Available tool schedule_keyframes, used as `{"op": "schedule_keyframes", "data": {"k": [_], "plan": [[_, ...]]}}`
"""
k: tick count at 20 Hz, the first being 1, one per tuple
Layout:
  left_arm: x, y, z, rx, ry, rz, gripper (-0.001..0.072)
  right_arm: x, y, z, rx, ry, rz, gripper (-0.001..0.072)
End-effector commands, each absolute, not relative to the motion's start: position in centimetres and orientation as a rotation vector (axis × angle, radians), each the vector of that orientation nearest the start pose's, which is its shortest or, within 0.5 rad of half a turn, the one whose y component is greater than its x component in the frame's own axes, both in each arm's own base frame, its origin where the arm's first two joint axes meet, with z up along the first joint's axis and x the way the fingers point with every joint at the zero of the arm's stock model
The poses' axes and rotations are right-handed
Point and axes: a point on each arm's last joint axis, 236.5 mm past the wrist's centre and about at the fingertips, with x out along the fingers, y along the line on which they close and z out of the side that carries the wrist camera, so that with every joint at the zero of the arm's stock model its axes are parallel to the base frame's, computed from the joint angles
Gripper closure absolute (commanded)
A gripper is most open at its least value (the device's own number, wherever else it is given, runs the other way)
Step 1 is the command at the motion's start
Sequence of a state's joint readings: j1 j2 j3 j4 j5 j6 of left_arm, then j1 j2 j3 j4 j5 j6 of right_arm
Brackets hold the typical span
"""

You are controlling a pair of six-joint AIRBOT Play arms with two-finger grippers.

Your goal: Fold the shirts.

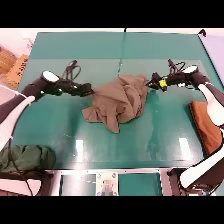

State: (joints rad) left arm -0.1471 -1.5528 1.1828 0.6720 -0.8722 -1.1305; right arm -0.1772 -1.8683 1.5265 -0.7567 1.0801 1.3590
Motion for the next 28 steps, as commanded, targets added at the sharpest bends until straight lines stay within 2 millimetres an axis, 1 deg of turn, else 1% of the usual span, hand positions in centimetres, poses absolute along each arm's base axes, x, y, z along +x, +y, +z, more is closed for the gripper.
{"op": "schedule_keyframes", "data": {"k": [1, 2, 3, 4, 5, 7, 8, 9, 10, 12, 14, 15, 16, 18, 19, 20, 21, 22, 23, 24, 25, 26, 28], "plan": [[45.4, -16.6, 1.6, -0.467, 1.03, -0.531, 0.0685, 51.7, 3.8, -2.3, 0.742, 1.164, 0.314, 0.0694], [45.7, -15.5, 3.3, -0.469, 0.988, -0.518, 0.0685, 51.7, 3.0, -0.5, 0.735, 1.128, 0.311, 0.0694], [45.8, -14.7, 5.4, -0.465, 0.937, -0.511, 0.0685, 51.7, 2.2, 1.7, 0.723, 1.083, 0.307, 0.0694], [45.8, -14.2, 7.9, -0.45, 0.879, -0.513, 0.0685, 51.6, 1.5, 4.1, 0.706, 1.034, 0.305, 0.0694], [45.7, -13.8, 11.0, -0.423, 0.809, -0.523, 0.0685, 51.4, 0.9, 7.1, 0.684, 0.977, 0.307, 0.0694], [44.9, -13.5, 18.8, -0.358, 0.636, -0.548, 0.0685, 50.2, 0.6, 14.0, 0.619, 0.869, 0.335, 0.0694], [43.9, -13.5, 23.3, -0.314, 0.538, -0.569, 0.0685, 49.3, 0.7, 17.5, 0.58, 0.812, 0.352, 0.0694], [42.5, -13.7, 27.5, -0.277, 0.452, -0.589, 0.0685, 48.2, 1.0, 21.5, 0.532, 0.744, 0.369, 0.0694], [41.0, -13.7, 31.1, -0.241, 0.376, -0.6, 0.0685, 46.9, 1.3, 25.2, 0.488, 0.676, 0.379, 0.0693], [37.8, -13.2, 37.4, -0.139, 0.238, -0.59, 0.0685, 43.7, 2.0, 32.8, 0.392, 0.516, 0.383, 0.0694], [34.7, -12.3, 42.1, -0.051, 0.135, -0.55, 0.0685, 40.1, 2.1, 38.5, 0.309, 0.382, 0.358, 0.0694], [33.5, -11.5, 43.8, -0.017, 0.102, -0.516, 0.0685, 38.2, 2.0, 41.2, 0.271, 0.31, 0.335, 0.0694], [32.6, -10.8, 44.9, 0.011, 0.084, -0.482, 0.0685, 36.6, 1.7, 43.5, 0.239, 0.245, 0.308, 0.0694], [31.8, -9.3, 45.9, 0.049, 0.087, -0.412, 0.0684, 34.0, 1.1, 46.6, 0.199, 0.15, 0.256, 0.0694], [31.7, -8.7, 46.1, 0.058, 0.089, -0.383, 0.0685, 33.3, 0.9, 47.2, 0.19, 0.131, 0.239, 0.0693], [31.9, -8.1, 46.0, 0.072, 0.093, -0.359, 0.0685, 33.1, 0.6, 47.0, 0.178, 0.138, 0.223, 0.0693], [32.2, -8.0, 45.4, 0.079, 0.113, -0.353, 0.0685, 33.2, 0.5, 46.2, 0.176, 0.168, 0.22, 0.0693], [32.7, -8.0, 44.3, 0.078, 0.15, -0.357, 0.0684, 33.7, 0.4, 44.8, 0.189, 0.212, 0.227, 0.0693], [33.4, -8.1, 42.5, 0.07, 0.2, -0.364, 0.0685, 34.3, 0.2, 43.0, 0.212, 0.26, 0.231, 0.0693], [34.3, -8.3, 40.2, 0.056, 0.26, -0.377, 0.0684, 35.3, 0.1, 40.5, 0.246, 0.318, 0.237, 0.0693], [35.4, -8.4, 37.1, 0.04, 0.339, -0.385, 0.0684, 36.4, 0.0, 37.7, 0.285, 0.374, 0.241, 0.0693], [36.7, -8.6, 33.2, 0.015, 0.43, -0.394, 0.0684, 37.7, 0.1, 34.2, 0.328, 0.439, 0.249, 0.0693], [38.4, -9.3, 25.1, -0.049, 0.604, -0.423, 0.0683, 40.2, 0.9, 25.9, 0.403, 0.572, 0.261, 0.0692]]}}
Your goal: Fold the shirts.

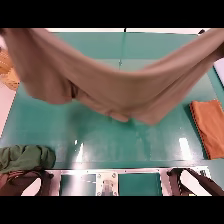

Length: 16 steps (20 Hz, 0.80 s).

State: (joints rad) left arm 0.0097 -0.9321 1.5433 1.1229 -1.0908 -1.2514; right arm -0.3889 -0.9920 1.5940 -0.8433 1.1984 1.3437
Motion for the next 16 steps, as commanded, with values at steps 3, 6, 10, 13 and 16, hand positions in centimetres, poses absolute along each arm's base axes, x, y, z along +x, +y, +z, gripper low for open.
{"op": "schedule_keyframes", "data": {"k": [3, 6, 10, 13, 16], "plan": [[40.4, -10.4, 11.7, -0.192, 0.811, -0.434, 0.0683, 43.6, 2.8, 10.5, 0.519, 0.802, 0.224, 0.0692], [40.8, -10.4, 2.2, -0.285, 0.962, -0.399, 0.0683, 45.4, 3.4, -0.7, 0.579, 0.988, 0.166, 0.0692], [41.0, -10.4, -2.6, -0.312, 1.07, -0.381, 0.0683, 46.5, 2.1, -4.3, 0.62, 1.075, 0.148, 0.0598], [41.6, -9.6, -2.9, -0.281, 1.058, -0.359, 0.0683, 45.8, -1.2, -0.3, 0.678, 1.093, 0.166, 0.041], [41.9, -9.4, -2.8, -0.272, 1.046, -0.352, 0.0683, 42.7, -5.5, 2.4, 0.757, 1.097, 0.087, 0.0419]]}}
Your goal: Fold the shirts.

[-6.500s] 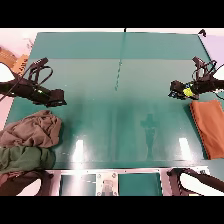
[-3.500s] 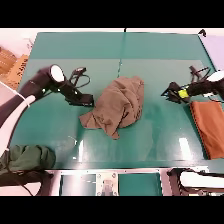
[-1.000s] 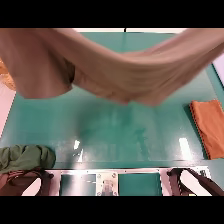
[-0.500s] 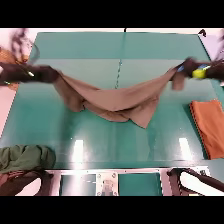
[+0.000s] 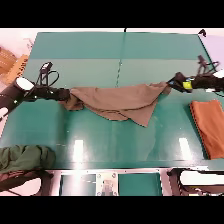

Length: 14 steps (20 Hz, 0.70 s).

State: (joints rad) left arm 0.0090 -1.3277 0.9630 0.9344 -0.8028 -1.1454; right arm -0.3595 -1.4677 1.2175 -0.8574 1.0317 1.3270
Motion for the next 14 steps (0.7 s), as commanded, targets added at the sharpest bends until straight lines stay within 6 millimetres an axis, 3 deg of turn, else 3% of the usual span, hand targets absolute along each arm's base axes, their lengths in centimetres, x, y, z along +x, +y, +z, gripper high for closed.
{"op": "schedule_keyframes", "data": {"k": [1, 3, 5, 6, 10, 14], "plan": [[41.9, -9.3, -2.8, -0.272, 1.044, -0.351, 0.0683, 40.9, -6.2, 2.1, 0.771, 1.118, 0.054, 0.0418], [41.8, -9.4, -2.8, -0.253, 1.045, -0.366, 0.0683, 37.0, -6.5, 0.1, 0.794, 1.181, -0.029, 0.0416], [41.6, -9.5, -2.9, -0.251, 1.051, -0.371, 0.0683, 33.4, -4.4, -2.4, 0.837, 1.257, -0.04, 0.0348], [41.5, -9.6, -2.9, -0.252, 1.056, -0.375, 0.0683, 31.9, -2.6, -3.7, 0.868, 1.289, -0.026, 0.0348], [40.9, -9.9, -3.1, -0.254, 1.082, -0.392, 0.0683, 28.9, 4.8, -8.6, 0.896, 1.382, 0.062, 0.0347], [40.2, -10.1, -3.2, -0.257, 1.107, -0.407, 0.0683, 28.5, 10.1, -11.4, 0.863, 1.444, 0.116, 0.0348]]}}
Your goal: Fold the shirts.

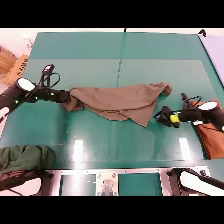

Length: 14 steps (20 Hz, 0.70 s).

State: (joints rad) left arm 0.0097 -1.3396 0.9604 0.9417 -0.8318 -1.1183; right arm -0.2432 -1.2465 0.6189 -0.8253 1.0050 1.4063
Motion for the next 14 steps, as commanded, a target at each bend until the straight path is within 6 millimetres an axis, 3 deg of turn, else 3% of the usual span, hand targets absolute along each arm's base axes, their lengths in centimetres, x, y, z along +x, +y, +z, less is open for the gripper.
{"op": "schedule_keyframes", "data": {"k": [1, 3, 4, 5, 6, 8, 10, 11, 12, 14], "plan": [[40.0, -10.2, -3.3, -0.258, 1.115, -0.412, 0.0682, 28.7, 11.0, -11.8, 0.876, 1.451, 0.125, 0.0348], [39.8, -10.3, -3.3, -0.259, 1.124, -0.418, 0.0683, 28.4, 12.4, -12.4, 0.881, 1.478, 0.144, 0.0352], [39.7, -10.4, -3.3, -0.259, 1.127, -0.42, 0.0682, 28.3, 12.7, -12.6, 0.866, 1.483, 0.162, 0.0401], [39.6, -10.4, -3.2, -0.256, 1.131, -0.427, 0.0683, 28.3, 12.7, -12.5, 0.853, 1.48, 0.174, 0.0549], [39.7, -10.4, -2.8, -0.243, 1.132, -0.434, 0.0682, 28.4, 12.7, -12.5, 0.844, 1.475, 0.182, 0.0634], [40.3, -10.1, -1.4, -0.201, 1.123, -0.443, 0.0682, 28.8, 12.7, -12.2, 0.832, 1.464, 0.192, 0.0692], [40.4, -10.1, -0.2, -0.17, 1.131, -0.465, 0.0681, 29.3, 12.6, -11.9, 0.828, 1.453, 0.197, 0.0692], [40.2, -10.1, 0.2, -0.156, 1.141, -0.476, 0.0538, 29.3, 12.7, -11.9, 0.821, 1.45, 0.204, 0.0692], [40.0, -9.8, 0.4, -0.15, 1.157, -0.47, 0.0267, 29.3, 12.6, -11.9, 0.819, 1.45, 0.204, 0.0692], [39.6, -7.8, 1.2, -0.165, 1.189, -0.453, 0.0248, 29.2, 12.6, -12.0, 0.806, 1.451, 0.208, 0.0693]]}}
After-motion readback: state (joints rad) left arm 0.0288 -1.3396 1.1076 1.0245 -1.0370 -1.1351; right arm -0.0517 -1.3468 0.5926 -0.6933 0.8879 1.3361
